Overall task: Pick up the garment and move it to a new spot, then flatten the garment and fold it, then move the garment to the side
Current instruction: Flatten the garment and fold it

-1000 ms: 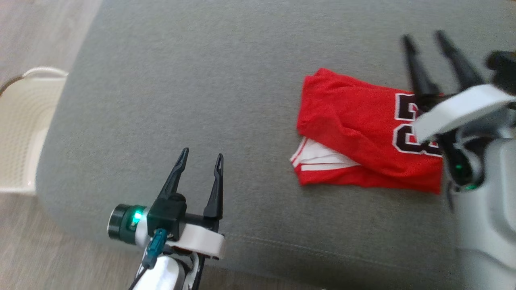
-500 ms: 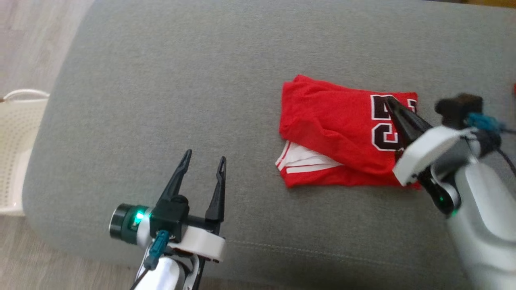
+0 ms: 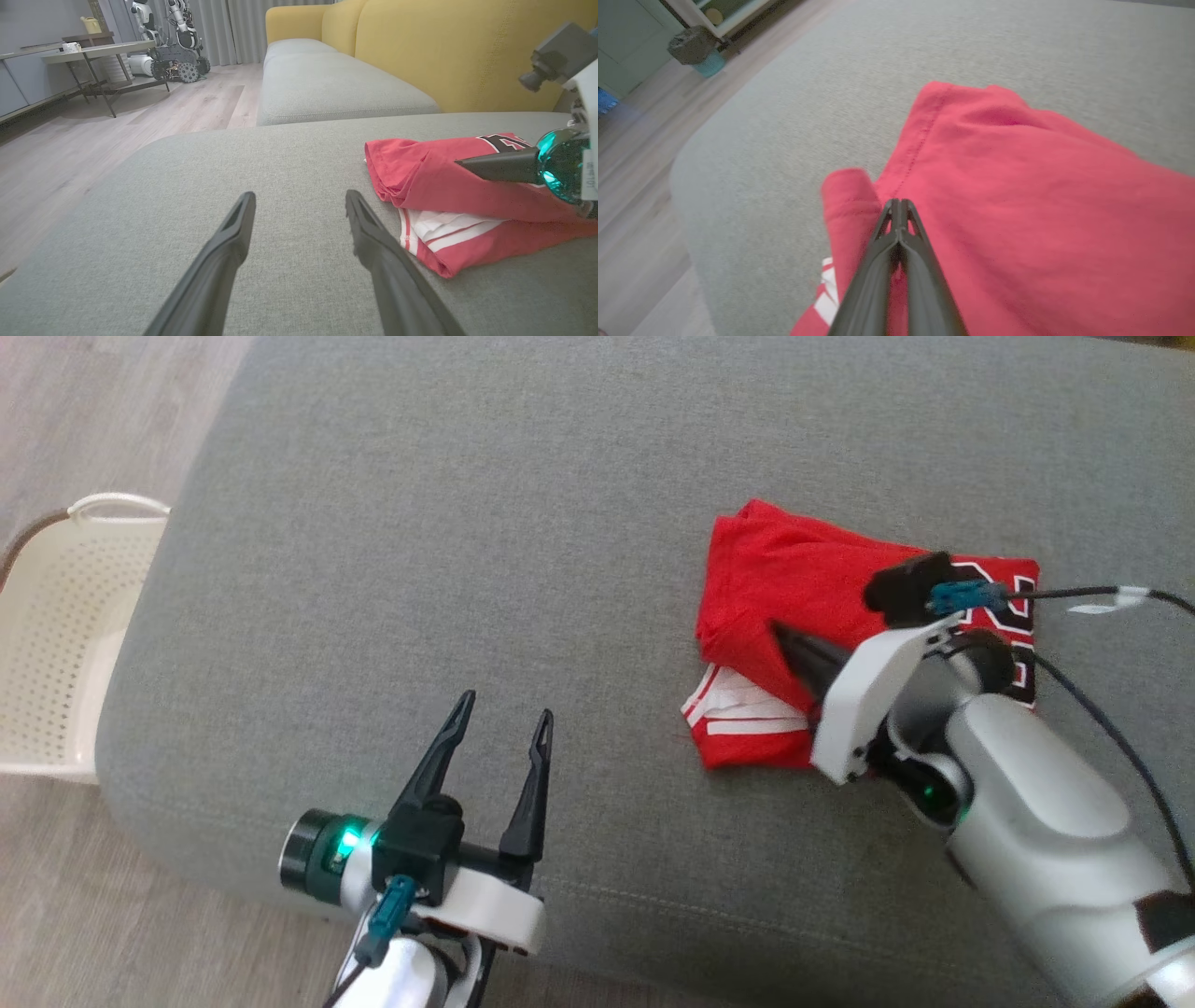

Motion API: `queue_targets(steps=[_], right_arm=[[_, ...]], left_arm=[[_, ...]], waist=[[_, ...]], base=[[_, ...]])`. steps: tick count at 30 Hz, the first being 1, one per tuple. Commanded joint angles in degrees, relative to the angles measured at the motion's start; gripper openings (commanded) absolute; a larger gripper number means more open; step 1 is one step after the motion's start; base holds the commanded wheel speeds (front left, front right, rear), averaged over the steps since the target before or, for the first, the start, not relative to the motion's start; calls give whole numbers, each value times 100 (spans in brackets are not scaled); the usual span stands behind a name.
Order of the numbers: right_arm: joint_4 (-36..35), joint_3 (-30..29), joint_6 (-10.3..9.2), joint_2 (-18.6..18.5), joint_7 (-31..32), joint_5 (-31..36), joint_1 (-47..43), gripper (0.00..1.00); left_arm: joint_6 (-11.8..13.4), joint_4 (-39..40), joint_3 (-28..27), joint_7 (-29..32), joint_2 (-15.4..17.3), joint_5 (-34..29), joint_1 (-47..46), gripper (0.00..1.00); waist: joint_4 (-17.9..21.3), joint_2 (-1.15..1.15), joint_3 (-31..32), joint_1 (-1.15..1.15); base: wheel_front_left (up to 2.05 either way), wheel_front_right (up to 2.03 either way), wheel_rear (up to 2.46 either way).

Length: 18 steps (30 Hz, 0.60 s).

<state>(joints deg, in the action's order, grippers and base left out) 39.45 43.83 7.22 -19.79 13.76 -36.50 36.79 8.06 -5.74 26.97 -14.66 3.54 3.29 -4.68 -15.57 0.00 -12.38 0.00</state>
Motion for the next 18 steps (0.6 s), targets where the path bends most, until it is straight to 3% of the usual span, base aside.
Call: queue_targets(steps=[1,8,13,14,15,16,18], right_arm=[[-307,151,26,34,11,-208,-15,0],[-880,902,26,38,168,-1064,-480,0],[-1035,827,26,119,-729,-1149,-562,0],[-1041,769,26,123,-1018,-1051,-558,8],[-1012,678,26,123,-1314,-934,-559,46],[-949,563,26,121,-1588,-801,-566,95],[-789,249,26,130,-2140,-512,-586,100]], left_arm=[[29,172,-200,-34,-21,39,-135,100],[63,169,-269,-34,-12,-4,-72,100],[83,181,-347,-34,9,-9,-48,100],[99,193,-385,-34,12,6,-33,100],[118,212,-433,-34,13,30,-12,100],[136,230,-482,-34,12,57,12,100],[167,289,-582,-34,10,106,56,100]], waist=[[33,0,11,0],[305,0,136,0],[542,0,273,0],[602,0,306,0],[667,0,343,0],[730,0,380,0],[859,0,460,0]], base=[[0,0,0],[0,0,0],[0,0,0],[0,0,0],[0,0,0],[0,0,0],[0,0,0]])
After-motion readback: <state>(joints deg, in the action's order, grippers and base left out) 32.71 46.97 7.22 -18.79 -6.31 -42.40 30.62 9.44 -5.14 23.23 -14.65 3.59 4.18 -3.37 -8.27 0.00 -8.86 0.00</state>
